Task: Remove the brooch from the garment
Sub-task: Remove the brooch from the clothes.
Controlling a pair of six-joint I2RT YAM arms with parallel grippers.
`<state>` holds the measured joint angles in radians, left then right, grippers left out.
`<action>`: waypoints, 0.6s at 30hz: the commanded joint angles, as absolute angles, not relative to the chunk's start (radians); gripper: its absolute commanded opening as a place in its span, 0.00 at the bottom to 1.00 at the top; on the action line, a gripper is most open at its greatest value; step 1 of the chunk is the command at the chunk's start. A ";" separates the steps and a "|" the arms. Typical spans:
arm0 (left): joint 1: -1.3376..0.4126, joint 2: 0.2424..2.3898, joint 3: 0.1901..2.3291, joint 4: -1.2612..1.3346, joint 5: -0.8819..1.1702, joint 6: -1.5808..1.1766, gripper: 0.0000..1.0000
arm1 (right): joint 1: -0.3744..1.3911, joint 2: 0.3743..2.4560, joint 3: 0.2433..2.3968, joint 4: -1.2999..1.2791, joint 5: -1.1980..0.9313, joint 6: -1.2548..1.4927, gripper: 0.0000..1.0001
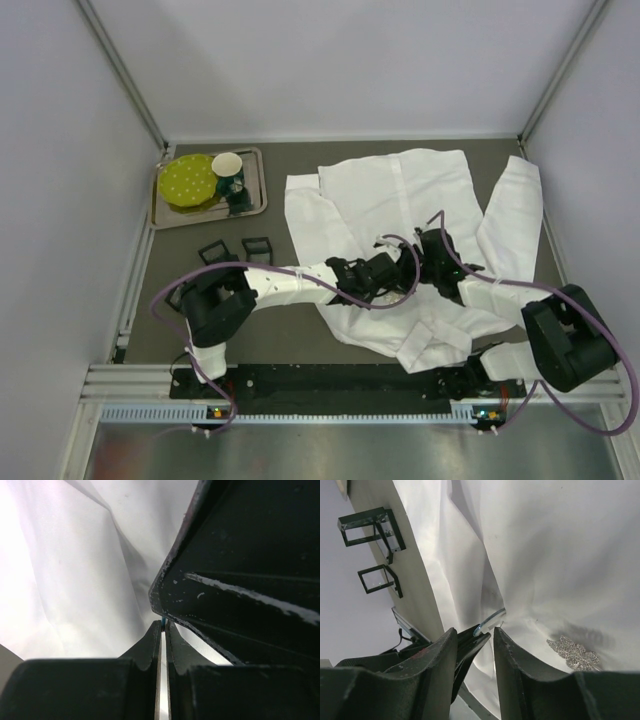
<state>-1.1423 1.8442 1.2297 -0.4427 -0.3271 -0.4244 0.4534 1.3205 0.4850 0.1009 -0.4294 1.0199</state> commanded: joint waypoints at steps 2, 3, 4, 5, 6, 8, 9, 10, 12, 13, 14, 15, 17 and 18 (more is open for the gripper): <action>-1.147 1.842 1.249 -0.440 -0.322 -0.422 0.00 | 0.479 1.330 0.492 0.153 -0.472 1.121 0.34; -1.147 1.842 1.249 -0.440 -0.321 -0.420 0.00 | 0.482 1.339 0.491 0.152 -0.469 1.133 0.33; -1.147 1.844 1.249 -0.439 -0.319 -0.419 0.00 | 0.482 1.344 0.489 0.156 -0.463 1.141 0.32; -1.149 1.841 1.247 -0.437 -0.318 -0.417 0.00 | 0.482 1.347 0.489 0.158 -0.462 1.150 0.32; -1.149 1.842 1.246 -0.436 -0.318 -0.416 0.00 | 0.486 1.353 0.491 0.160 -0.463 1.154 0.32; -1.149 1.839 1.243 -0.433 -0.319 -0.414 0.00 | 0.489 1.367 0.495 0.166 -0.466 1.163 0.32; -1.150 1.839 1.243 -0.430 -0.321 -0.413 0.00 | 0.492 1.373 0.499 0.167 -0.468 1.164 0.31; -1.152 1.836 1.241 -0.428 -0.322 -0.411 0.00 | 0.492 1.384 0.502 0.166 -0.463 1.164 0.31; -1.154 1.838 1.241 -0.425 -0.321 -0.407 0.00 | 0.494 1.393 0.502 0.167 -0.460 1.169 0.30; -1.155 1.839 1.244 -0.425 -0.321 -0.405 0.00 | 0.495 1.397 0.500 0.176 -0.465 1.173 0.29; -1.155 1.844 1.246 -0.425 -0.322 -0.402 0.00 | 0.494 1.407 0.499 0.181 -0.463 1.178 0.27; -1.157 1.845 1.247 -0.426 -0.322 -0.399 0.00 | 0.495 1.411 0.500 0.184 -0.466 1.181 0.26; -1.160 1.848 1.252 -0.431 -0.325 -0.397 0.00 | 0.495 1.422 0.500 0.187 -0.474 1.184 0.22; -1.163 1.850 1.252 -0.431 -0.328 -0.394 0.00 | 0.495 1.425 0.500 0.195 -0.476 1.189 0.21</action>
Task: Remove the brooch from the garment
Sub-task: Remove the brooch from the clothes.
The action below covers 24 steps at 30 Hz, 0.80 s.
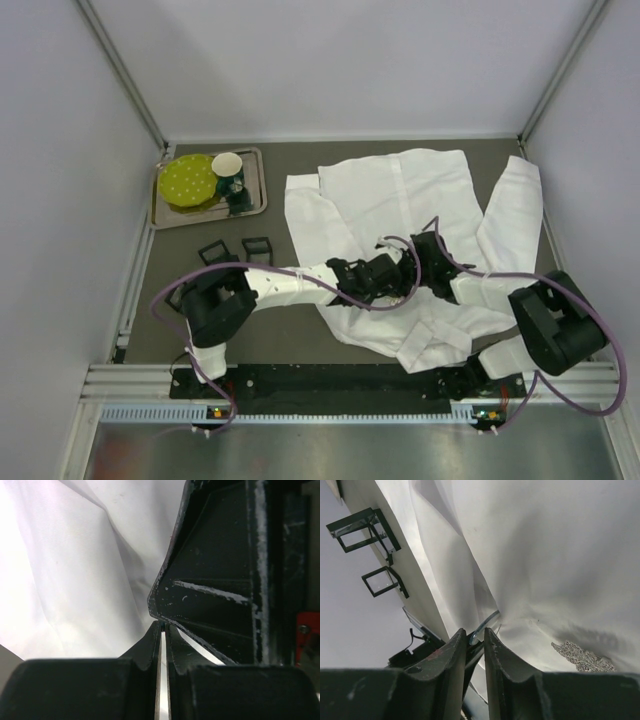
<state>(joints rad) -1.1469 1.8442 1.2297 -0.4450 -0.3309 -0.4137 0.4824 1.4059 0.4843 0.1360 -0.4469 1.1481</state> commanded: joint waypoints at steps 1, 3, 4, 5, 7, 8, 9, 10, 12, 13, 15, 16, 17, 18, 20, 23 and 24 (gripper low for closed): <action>-1.164 1.850 1.253 -0.433 -0.334 -0.393 0.00 | 0.494 1.428 0.502 0.196 -0.480 1.187 0.20; -1.167 1.855 1.256 -0.442 -0.341 -0.388 0.00 | 0.495 1.437 0.503 0.195 -0.482 1.186 0.17; -1.167 1.856 1.259 -0.445 -0.348 -0.385 0.00 | 0.495 1.440 0.505 0.198 -0.488 1.189 0.16; -1.167 1.856 1.261 -0.446 -0.353 -0.384 0.00 | 0.494 1.443 0.505 0.198 -0.491 1.187 0.14; -1.169 1.858 1.264 -0.449 -0.357 -0.383 0.00 | 0.494 1.451 0.503 0.204 -0.497 1.187 0.10; -1.169 1.855 1.264 -0.448 -0.357 -0.383 0.00 | 0.494 1.450 0.502 0.203 -0.497 1.186 0.08; -1.169 1.855 1.264 -0.449 -0.357 -0.383 0.00 | 0.494 1.448 0.494 0.206 -0.497 1.186 0.07; -1.169 1.847 1.264 -0.449 -0.356 -0.383 0.00 | 0.495 1.448 0.489 0.216 -0.494 1.187 0.04; -1.169 1.838 1.256 -0.440 -0.348 -0.387 0.04 | 0.495 1.445 0.479 0.224 -0.494 1.189 0.00; -1.169 1.827 1.253 -0.433 -0.345 -0.387 0.09 | 0.495 1.440 0.476 0.232 -0.495 1.187 0.00; -1.167 1.816 1.247 -0.430 -0.342 -0.388 0.14 | 0.495 1.436 0.466 0.244 -0.499 1.180 0.00; -1.167 1.806 1.244 -0.430 -0.344 -0.390 0.15 | 0.495 1.434 0.463 0.247 -0.500 1.174 0.00; -1.167 1.799 1.241 -0.425 -0.344 -0.396 0.21 | 0.494 1.431 0.462 0.244 -0.499 1.163 0.00; -1.167 1.790 1.229 -0.419 -0.341 -0.396 0.23 | 0.494 1.428 0.456 0.245 -0.500 1.155 0.00; -1.166 1.763 1.215 -0.413 -0.333 -0.399 0.29 | 0.488 1.425 0.442 0.270 -0.515 1.137 0.00; -1.155 1.712 1.181 -0.385 -0.301 -0.416 0.33 | 0.465 1.427 0.399 0.343 -0.534 1.123 0.00; -1.147 1.697 1.158 -0.368 -0.295 -0.420 0.34 | 0.459 1.431 0.375 0.383 -0.537 1.115 0.00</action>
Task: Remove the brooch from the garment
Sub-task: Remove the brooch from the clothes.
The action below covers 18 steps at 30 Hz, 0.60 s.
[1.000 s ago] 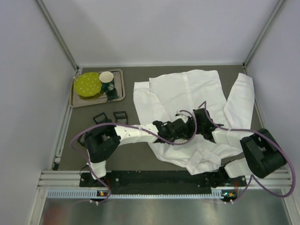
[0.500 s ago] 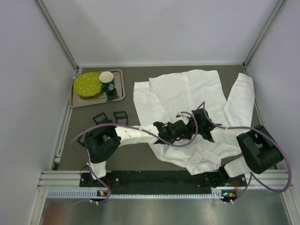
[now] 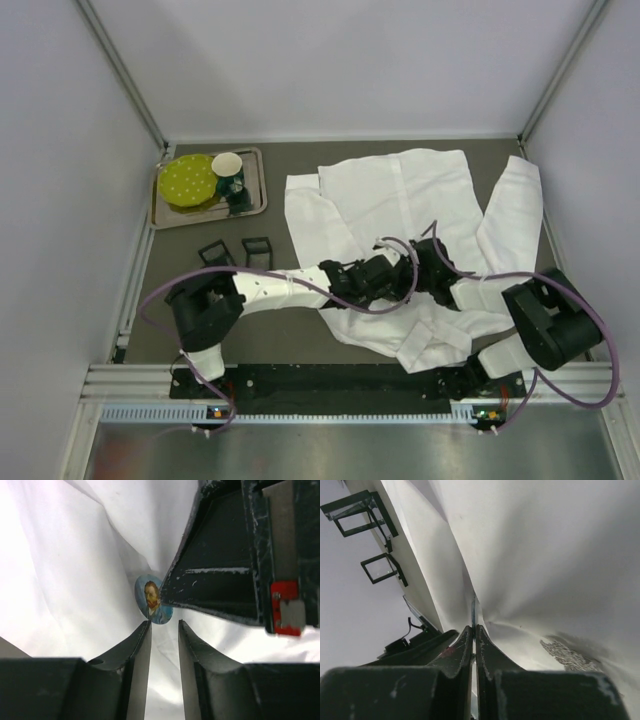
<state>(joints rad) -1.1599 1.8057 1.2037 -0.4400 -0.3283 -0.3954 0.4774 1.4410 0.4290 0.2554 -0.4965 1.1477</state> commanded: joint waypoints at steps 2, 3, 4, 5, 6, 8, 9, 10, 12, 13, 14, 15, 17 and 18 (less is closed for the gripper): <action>-1.138 1.655 1.141 -0.356 -0.282 -0.433 0.35 | 0.440 1.443 0.361 0.425 -0.555 1.083 0.00; -1.135 1.646 1.128 -0.350 -0.279 -0.436 0.35 | 0.437 1.465 0.353 0.445 -0.563 1.074 0.00; -1.134 1.622 1.121 -0.347 -0.272 -0.439 0.35 | 0.434 1.474 0.350 0.492 -0.583 1.063 0.00; -1.128 1.614 1.117 -0.344 -0.267 -0.446 0.35 | 0.428 1.486 0.344 0.521 -0.595 1.045 0.00; -1.124 1.603 1.105 -0.339 -0.264 -0.449 0.35 | 0.426 1.508 0.339 0.544 -0.603 1.039 0.00; -1.112 1.577 1.091 -0.321 -0.245 -0.459 0.35 | 0.422 1.537 0.341 0.606 -0.623 1.014 0.00; -1.106 1.566 1.079 -0.318 -0.239 -0.462 0.35 | 0.419 1.551 0.341 0.627 -0.649 1.008 0.00; -1.103 1.549 1.072 -0.304 -0.230 -0.466 0.35 | 0.416 1.575 0.338 0.690 -0.656 1.006 0.00; -1.089 1.529 1.045 -0.288 -0.215 -0.479 0.35 | 0.414 1.594 0.322 0.747 -0.670 1.002 0.00; -1.086 1.511 1.037 -0.279 -0.210 -0.482 0.35 | 0.413 1.606 0.322 0.758 -0.673 0.997 0.00; -1.078 1.502 1.029 -0.269 -0.207 -0.486 0.35 | 0.414 1.614 0.324 0.781 -0.678 0.989 0.00; -1.077 1.496 1.017 -0.265 -0.207 -0.489 0.35 | 0.414 1.620 0.325 0.788 -0.678 0.988 0.00; -1.074 1.479 1.009 -0.264 -0.210 -0.491 0.35 | 0.414 1.637 0.331 0.811 -0.681 0.980 0.00; -1.074 1.473 1.006 -0.264 -0.212 -0.491 0.35 | 0.414 1.643 0.334 0.822 -0.686 0.980 0.00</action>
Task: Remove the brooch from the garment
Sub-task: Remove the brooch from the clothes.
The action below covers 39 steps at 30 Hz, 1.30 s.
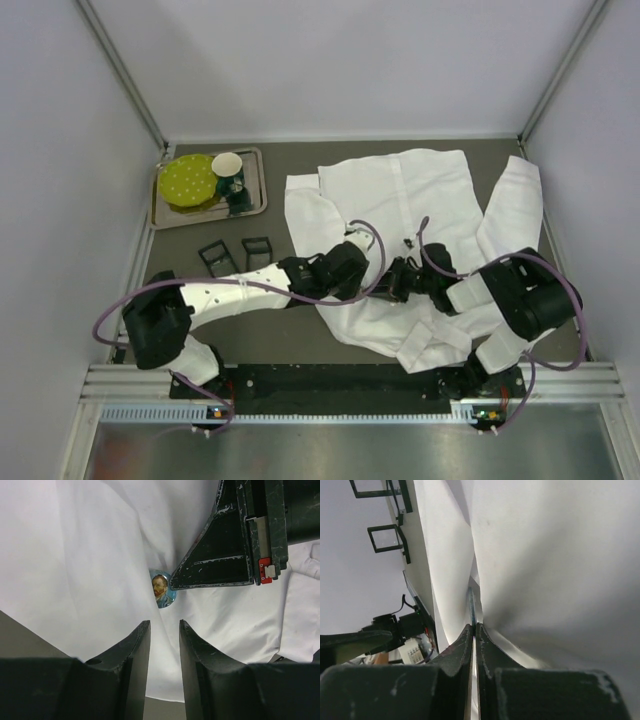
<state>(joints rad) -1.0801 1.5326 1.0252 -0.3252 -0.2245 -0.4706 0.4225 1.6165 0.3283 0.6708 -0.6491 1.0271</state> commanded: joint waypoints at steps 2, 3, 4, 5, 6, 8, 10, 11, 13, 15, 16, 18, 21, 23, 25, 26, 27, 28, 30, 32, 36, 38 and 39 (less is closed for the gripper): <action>-1.072 1.463 1.003 -0.267 -0.213 -0.492 0.36 | 0.413 1.663 0.340 0.856 -0.699 0.995 0.00; -1.072 1.460 0.999 -0.264 -0.216 -0.494 0.36 | 0.413 1.669 0.341 0.888 -0.706 1.002 0.00; -1.072 1.454 0.997 -0.264 -0.216 -0.494 0.36 | 0.413 1.672 0.342 0.896 -0.709 1.006 0.00; -1.072 1.453 0.994 -0.262 -0.216 -0.495 0.36 | 0.413 1.674 0.348 0.896 -0.710 1.009 0.00; -1.072 1.448 0.989 -0.261 -0.216 -0.497 0.36 | 0.411 1.672 0.348 0.891 -0.706 1.011 0.00; -1.072 1.445 0.985 -0.261 -0.216 -0.499 0.37 | 0.410 1.663 0.341 0.879 -0.703 1.009 0.00; -1.072 1.436 0.979 -0.258 -0.221 -0.499 0.37 | 0.407 1.629 0.327 0.841 -0.678 1.006 0.00; -1.072 1.433 0.974 -0.258 -0.222 -0.499 0.37 | 0.402 1.615 0.313 0.827 -0.672 0.996 0.00; -1.071 1.427 0.971 -0.250 -0.227 -0.500 0.37 | 0.400 1.563 0.298 0.784 -0.650 0.991 0.00; -1.072 1.424 0.971 -0.244 -0.230 -0.499 0.37 | 0.399 1.530 0.279 0.746 -0.626 0.986 0.00; -1.072 1.424 0.973 -0.238 -0.230 -0.499 0.37 | 0.396 1.505 0.276 0.732 -0.623 0.983 0.00; -1.071 1.425 0.976 -0.235 -0.229 -0.497 0.37 | 0.396 1.477 0.273 0.706 -0.626 0.977 0.00; -1.071 1.425 0.977 -0.229 -0.230 -0.495 0.41 | 0.394 1.430 0.293 0.638 -0.647 0.963 0.00; -1.071 1.417 0.971 -0.226 -0.235 -0.494 0.52 | 0.396 1.382 0.307 0.577 -0.653 0.950 0.00; -1.071 1.399 0.965 -0.216 -0.247 -0.483 0.55 | 0.394 1.339 0.319 0.513 -0.641 0.925 0.00; -1.071 1.393 0.959 -0.212 -0.250 -0.477 0.56 | 0.396 1.294 0.334 0.477 -0.634 0.916 0.00; -1.072 1.384 0.957 -0.207 -0.249 -0.466 0.56 | 0.396 1.272 0.344 0.381 -0.611 0.905 0.00; -1.071 1.379 0.954 -0.198 -0.244 -0.437 0.56 | 0.394 1.250 0.354 0.324 -0.594 0.881 0.00; -1.071 1.385 0.943 -0.152 -0.216 -0.381 0.54 | 0.396 1.181 0.397 0.152 -0.529 0.864 0.00; -1.074 1.402 0.945 -0.129 -0.176 -0.287 0.51 | 0.394 1.141 0.435 0.056 -0.471 0.867 0.00; -1.110 1.446 0.928 -0.032 -0.240 -0.111 0.47 | 0.391 1.082 0.491 -0.086 -0.460 0.928 0.00; -1.163 1.447 0.890 0.090 -0.333 0.029 0.48 | 0.390 1.081 0.523 -0.147 -0.460 0.956 0.00; -1.172 1.442 0.876 0.132 -0.345 0.058 0.49 | 0.390 1.081 0.535 -0.173 -0.454 0.962 0.00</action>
<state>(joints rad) -1.1065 1.4349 0.9306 -0.1036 -0.2409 -0.1959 0.4026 1.1011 0.4614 0.0219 -0.4931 0.9146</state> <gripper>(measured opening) 0.474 0.009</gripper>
